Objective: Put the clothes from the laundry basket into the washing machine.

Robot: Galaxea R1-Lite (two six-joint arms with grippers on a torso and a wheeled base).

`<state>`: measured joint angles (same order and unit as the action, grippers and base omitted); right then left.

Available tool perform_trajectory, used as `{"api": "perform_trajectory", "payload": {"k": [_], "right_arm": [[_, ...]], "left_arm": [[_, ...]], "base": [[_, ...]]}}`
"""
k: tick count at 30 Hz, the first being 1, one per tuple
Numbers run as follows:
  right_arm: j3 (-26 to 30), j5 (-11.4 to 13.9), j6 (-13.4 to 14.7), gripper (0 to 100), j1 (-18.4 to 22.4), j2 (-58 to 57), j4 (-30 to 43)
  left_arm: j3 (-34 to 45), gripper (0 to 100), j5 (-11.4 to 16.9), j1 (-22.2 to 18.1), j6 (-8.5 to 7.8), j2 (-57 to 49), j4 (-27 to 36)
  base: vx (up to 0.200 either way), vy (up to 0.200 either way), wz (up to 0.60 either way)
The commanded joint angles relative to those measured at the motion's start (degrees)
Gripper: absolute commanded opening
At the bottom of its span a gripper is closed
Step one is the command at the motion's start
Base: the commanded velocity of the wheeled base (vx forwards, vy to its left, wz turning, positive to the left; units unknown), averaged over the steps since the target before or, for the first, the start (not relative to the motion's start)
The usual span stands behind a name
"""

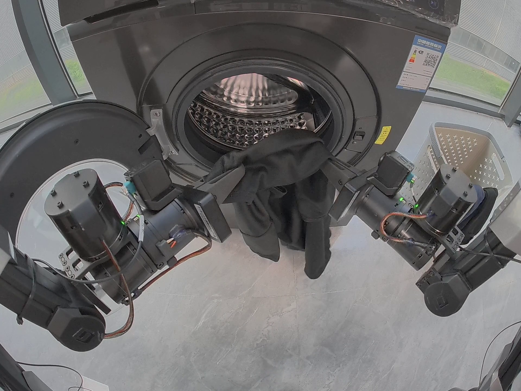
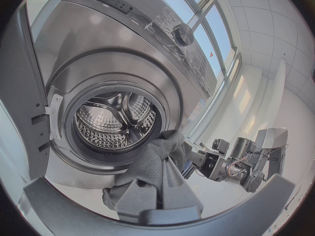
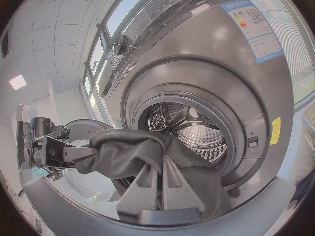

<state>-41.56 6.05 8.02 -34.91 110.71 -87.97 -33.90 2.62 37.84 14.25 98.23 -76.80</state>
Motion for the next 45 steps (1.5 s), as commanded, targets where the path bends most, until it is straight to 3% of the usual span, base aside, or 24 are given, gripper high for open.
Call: {"api": "perform_trajectory", "payload": {"k": [1, 11, 12, 19, 25, 32, 45], "right_arm": [[5.17, -0.07, -0.37, 0, 0.64, -2.70, 0.25], [9.57, 0.19, -1.96, 0, 2.22, 2.84, -0.01], [9.57, 0.19, -2.04, 100, 2.39, 2.84, 0.08], [9.39, 0.11, -2.31, 100, 6.00, 3.19, 0.34], [11.76, 0.63, -2.40, 100, 4.33, 3.02, -0.10], [11.15, 3.71, -2.31, 100, 0.02, 3.28, -0.27], [3.50, 5.99, -2.22, 100, -2.00, 10.22, -0.27]], "left_arm": [[-0.46, 0, -0.07, 0.13, 0.08, 0.29, -0.10], [-1.87, 0, -0.42, 0.04, 0.08, -0.32, -0.10], [-1.87, 0, -0.42, 0.04, 0.08, -0.32, -0.10], [-1.87, 0, -0.34, -0.05, 0.08, -0.32, -0.10], [-1.96, 0, -0.16, -0.05, 0.08, -0.06, -0.10], [-1.78, 0, -0.16, -0.13, 0.08, -0.23, -0.19], [-1.78, 0, -0.34, -0.05, 0.16, -0.15, -0.10]], "base": [[0.000, 0.000, 0.00], [0.000, 0.000, 0.00], [0.000, 0.000, 0.00], [0.000, 0.000, 0.00], [0.000, 0.000, 0.00], [0.000, 0.000, 0.00], [0.000, 0.000, 0.00]]}}
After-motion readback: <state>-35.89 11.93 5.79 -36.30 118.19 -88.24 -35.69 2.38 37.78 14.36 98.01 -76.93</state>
